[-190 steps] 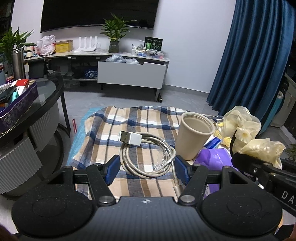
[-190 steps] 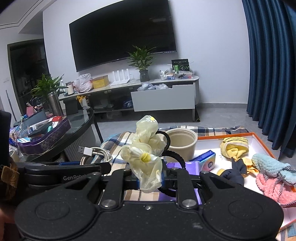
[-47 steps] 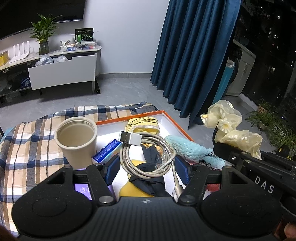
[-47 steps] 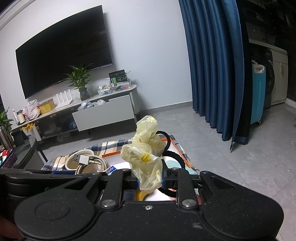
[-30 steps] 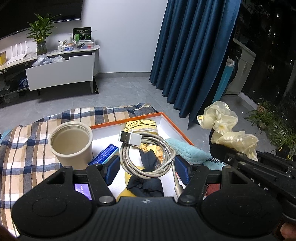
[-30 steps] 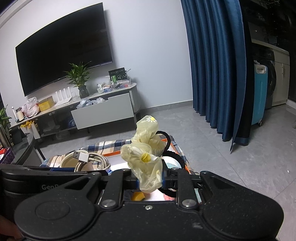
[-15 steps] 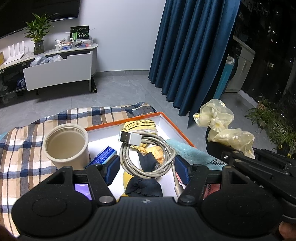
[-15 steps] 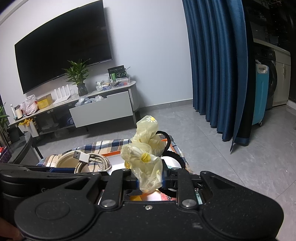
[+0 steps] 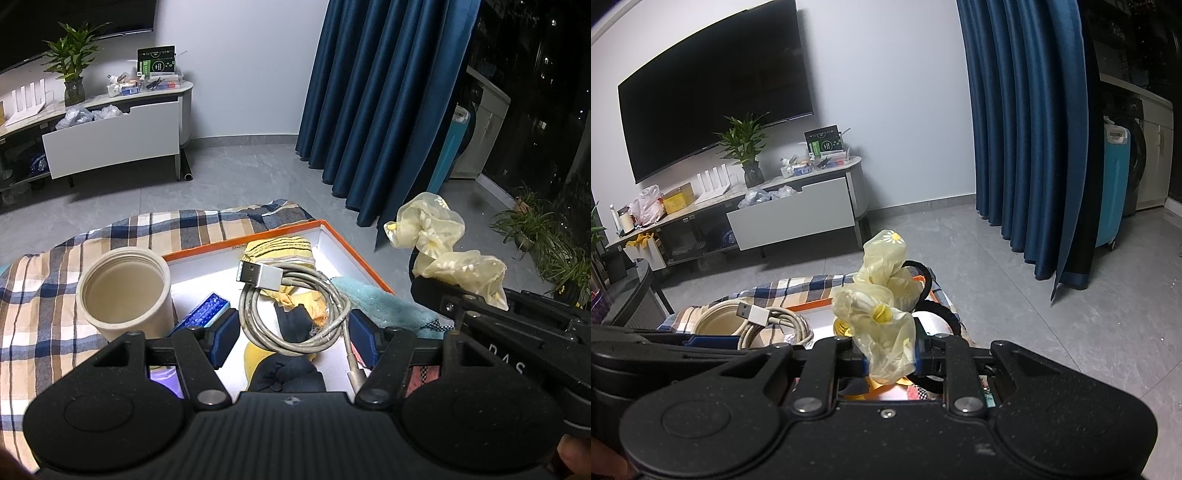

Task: Organize soft objects
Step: 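Lower the white cable and yellow gloves into the white box with both grippers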

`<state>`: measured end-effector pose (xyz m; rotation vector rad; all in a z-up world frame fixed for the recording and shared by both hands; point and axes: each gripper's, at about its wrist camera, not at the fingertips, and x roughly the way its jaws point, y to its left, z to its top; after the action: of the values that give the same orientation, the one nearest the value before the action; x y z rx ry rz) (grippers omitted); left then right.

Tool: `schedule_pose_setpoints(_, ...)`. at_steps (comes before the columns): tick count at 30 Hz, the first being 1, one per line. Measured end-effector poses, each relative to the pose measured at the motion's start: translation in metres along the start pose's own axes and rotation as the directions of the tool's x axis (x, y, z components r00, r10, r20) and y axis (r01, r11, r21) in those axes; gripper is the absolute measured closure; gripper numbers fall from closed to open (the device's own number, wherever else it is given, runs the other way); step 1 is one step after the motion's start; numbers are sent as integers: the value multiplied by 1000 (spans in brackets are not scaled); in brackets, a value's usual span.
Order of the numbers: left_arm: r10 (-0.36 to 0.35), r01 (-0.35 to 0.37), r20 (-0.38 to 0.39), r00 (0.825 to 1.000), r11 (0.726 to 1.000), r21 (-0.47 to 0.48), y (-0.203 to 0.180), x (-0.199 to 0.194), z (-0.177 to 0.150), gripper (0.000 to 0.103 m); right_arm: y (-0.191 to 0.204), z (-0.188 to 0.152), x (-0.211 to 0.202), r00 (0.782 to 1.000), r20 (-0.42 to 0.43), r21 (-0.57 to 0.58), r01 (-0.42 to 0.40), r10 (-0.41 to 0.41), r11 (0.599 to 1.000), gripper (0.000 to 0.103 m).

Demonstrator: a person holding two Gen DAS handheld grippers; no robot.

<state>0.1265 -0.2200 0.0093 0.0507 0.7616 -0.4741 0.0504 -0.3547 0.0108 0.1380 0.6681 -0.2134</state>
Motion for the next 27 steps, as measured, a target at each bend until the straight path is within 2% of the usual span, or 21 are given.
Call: schedule_pose_setpoints(27,-5,5,-24,1000,1000,9,-4,18,10,37,-8,7,23,999,-29,-3,16,-16,1000,76)
